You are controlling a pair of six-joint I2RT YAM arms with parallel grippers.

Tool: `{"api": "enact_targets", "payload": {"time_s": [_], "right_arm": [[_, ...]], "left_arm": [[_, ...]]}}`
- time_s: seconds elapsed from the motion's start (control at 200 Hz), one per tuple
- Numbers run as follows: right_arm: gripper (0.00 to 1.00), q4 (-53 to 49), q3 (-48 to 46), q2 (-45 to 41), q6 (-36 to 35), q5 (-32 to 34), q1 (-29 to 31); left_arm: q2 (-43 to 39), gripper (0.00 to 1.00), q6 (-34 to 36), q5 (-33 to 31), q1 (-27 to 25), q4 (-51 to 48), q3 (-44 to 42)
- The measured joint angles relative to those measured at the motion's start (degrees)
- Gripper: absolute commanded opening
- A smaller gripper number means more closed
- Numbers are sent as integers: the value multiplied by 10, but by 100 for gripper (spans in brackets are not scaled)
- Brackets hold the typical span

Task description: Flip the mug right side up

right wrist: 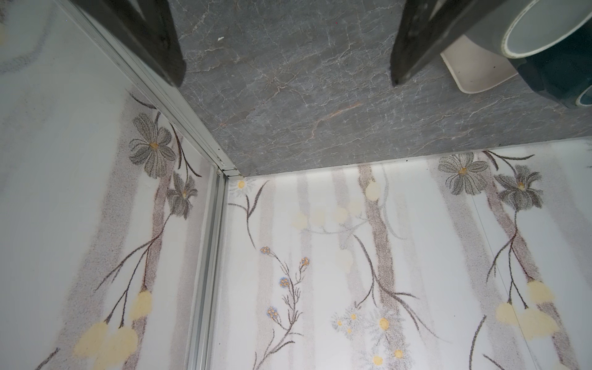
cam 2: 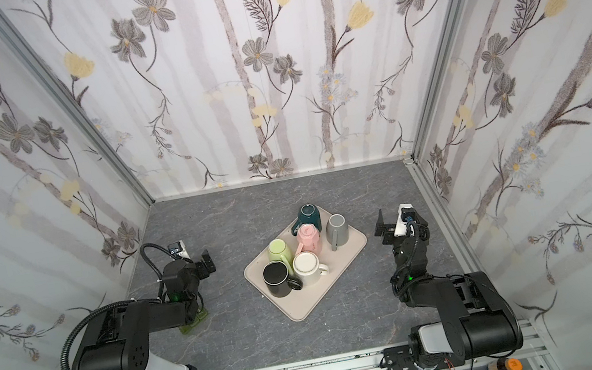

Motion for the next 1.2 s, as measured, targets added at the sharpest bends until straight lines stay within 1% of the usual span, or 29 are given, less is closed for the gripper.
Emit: {"api": "enact_targets", "payload": {"time_s": [0.12, 0.26, 0.33, 0.385, 0.44, 0.51, 0.55, 0.585, 0.689, 0.774, 0.864, 0.969, 1.199], "right_arm": [[100, -1, 0, 0, 0, -1, 0], [100, -2, 0, -2, 0, 0, 3], [100, -41, 12, -30, 0, 18, 12], [100, -91, 42, -62, 4, 35, 16], [100, -129, 68, -87, 16, 51, 16], [100, -165, 75, -109, 26, 66, 16], [100, -190, 75, -118, 31, 66, 16], [100, -214, 75, -128, 40, 66, 16], [100, -288, 88, -176, 63, 61, 21], [100, -339, 108, -216, 85, 51, 24], [100, -385, 123, -242, 109, 31, 25], [100, -469, 152, -257, 129, -2, 26], [100, -632, 186, -311, 156, -68, 38]], "left_arm": [[0, 100, -1, 4, 9, 0, 0], [0, 100, -1, 6, 1, 0, 0], [-9, 100, 0, -6, -8, -9, 0], [-36, 100, 0, -26, -17, -50, 11], [-71, 100, -1, -40, -27, -110, 45], [-106, 100, -3, -62, -43, -138, 72], [-124, 100, -6, -83, -59, -160, 76], [-137, 100, -10, -89, -71, -183, 77], [-189, 100, -27, -129, -119, -292, 96], [-238, 100, -40, -159, -160, -347, 118], [-286, 100, -59, -156, -193, -417, 132], [-331, 100, -95, -154, -227, -499, 147], [-362, 100, -152, -136, -299, -635, 161]]}}
